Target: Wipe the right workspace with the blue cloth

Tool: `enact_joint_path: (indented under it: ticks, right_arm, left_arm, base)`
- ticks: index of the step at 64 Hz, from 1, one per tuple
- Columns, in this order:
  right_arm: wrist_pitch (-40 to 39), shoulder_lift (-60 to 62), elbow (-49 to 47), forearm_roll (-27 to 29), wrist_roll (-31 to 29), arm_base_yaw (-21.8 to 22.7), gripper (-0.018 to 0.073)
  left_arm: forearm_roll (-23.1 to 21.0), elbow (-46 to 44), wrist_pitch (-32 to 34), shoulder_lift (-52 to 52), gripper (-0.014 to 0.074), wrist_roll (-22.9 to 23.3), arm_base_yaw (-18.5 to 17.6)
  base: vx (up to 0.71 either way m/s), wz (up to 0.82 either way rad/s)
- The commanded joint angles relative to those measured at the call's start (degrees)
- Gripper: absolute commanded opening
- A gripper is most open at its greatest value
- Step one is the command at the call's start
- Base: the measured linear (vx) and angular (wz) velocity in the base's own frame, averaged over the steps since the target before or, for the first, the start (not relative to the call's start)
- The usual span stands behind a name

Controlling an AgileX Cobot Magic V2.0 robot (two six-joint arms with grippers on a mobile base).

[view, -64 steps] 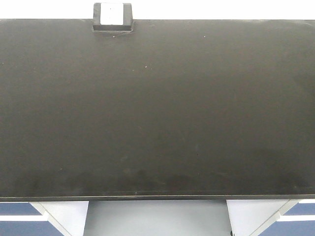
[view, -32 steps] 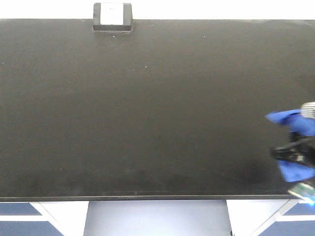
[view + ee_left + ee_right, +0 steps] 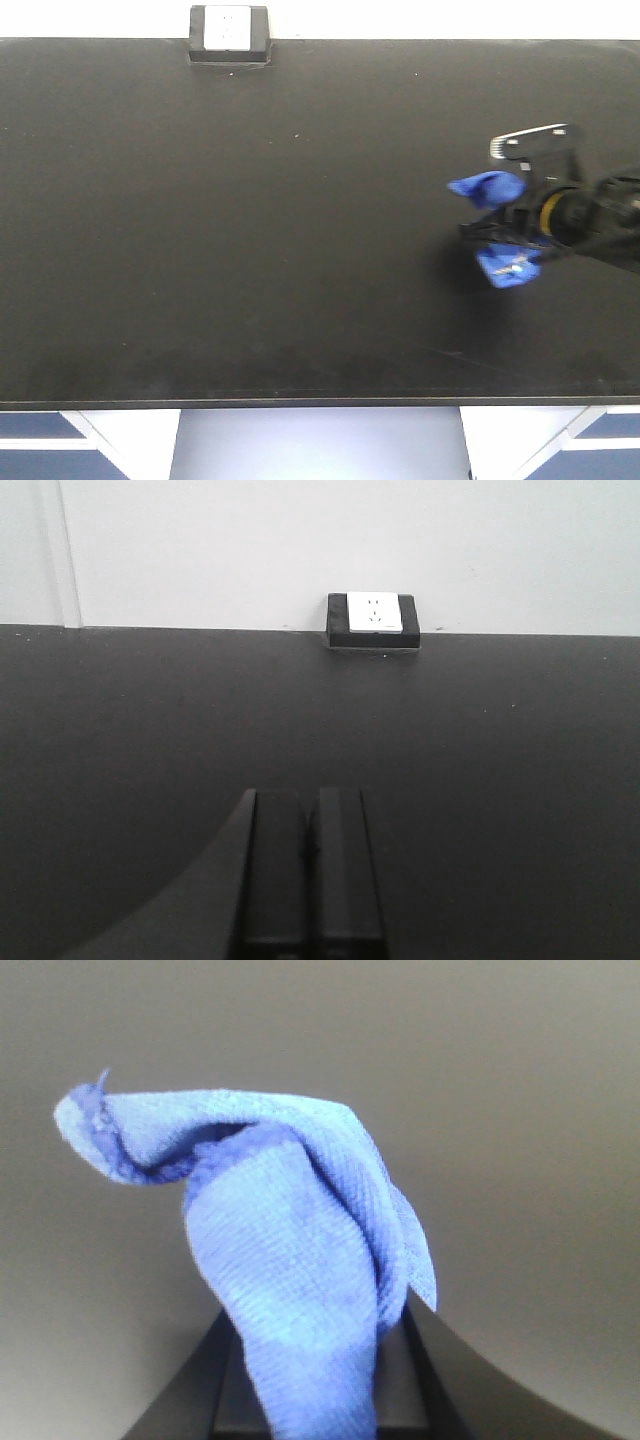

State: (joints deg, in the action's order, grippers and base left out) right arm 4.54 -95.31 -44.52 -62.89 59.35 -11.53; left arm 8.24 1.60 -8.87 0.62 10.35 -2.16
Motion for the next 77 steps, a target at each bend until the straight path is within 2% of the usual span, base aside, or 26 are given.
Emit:
enact_joint_path:
  ticks: [1, 11, 18, 30, 41, 50, 56, 64, 68, 77]
  right_arm:
    - [-7.1, -0.9, -2.3, -1.3, 0.2, 0.0, -0.0008]
    - [-13.9, -4.0, -2.2, -1.1, 0.6, -0.3, -0.0005]
    - [-15.3, -5.0, -2.2, -0.7, 1.1, -2.4, -0.0003]
    - [-15.4, -6.7, -2.3, -0.3, 1.1, -10.7, 0.0000]
    - [-15.7, -7.6, -2.3, 4.7, 1.1, -20.0, 0.0003]
    - [-13.9, -7.7, -2.3, 5.0, 1.0, -23.6, 0.0004]
    - [-7.3, -7.7, -2.3, 4.6, 0.7, -22.8, 0.0007]
    - [4.0, -7.7, -2.3, 4.4, 1.4, -18.2, 0.0008]
    - [6.3, -7.7, -2.2, 3.5, 1.3, -14.4, 0.0008]
    - [8.3, -7.7, -2.2, 3.0, 2.5, -2.5, 0.0010]
  left_arm:
    - [0.1, 1.7, 4.8, 0.9, -0.0006, 0.5, -0.3]
    - [0.1, 1.7, 4.8, 0.9, -0.0006, 0.5, -0.3]
    - [0.1, 1.7, 4.8, 0.9, -0.0006, 0.5, -0.3]
    - [0.1, 1.7, 4.8, 0.9, -0.0006, 0.5, -0.3]
    - [0.1, 1.7, 4.8, 0.9, -0.0006, 0.5, -0.3]
    - [0.1, 1.7, 4.8, 0.9, -0.0006, 0.5, -0.3]
    - [0.1, 1.7, 4.8, 0.9, -0.0006, 0.5, -0.3]
    - [0.1, 1.7, 4.8, 0.9, -0.0006, 0.5, -0.3]
    - [0.1, 1.7, 4.8, 0.9, -0.0006, 0.5, -0.3]
    - [0.1, 1.7, 4.8, 0.9, -0.0006, 0.5, -0.3]
  base:
    - [0.00, 0.00]
    - [0.00, 0.00]
    - [0.00, 0.00]
    - [0.00, 0.00]
    - [0.00, 0.00]
    - [0.00, 0.00]
    - [0.00, 0.00]
    - [0.00, 0.00]
    - [0.00, 0.00]
    - [0.00, 0.00]
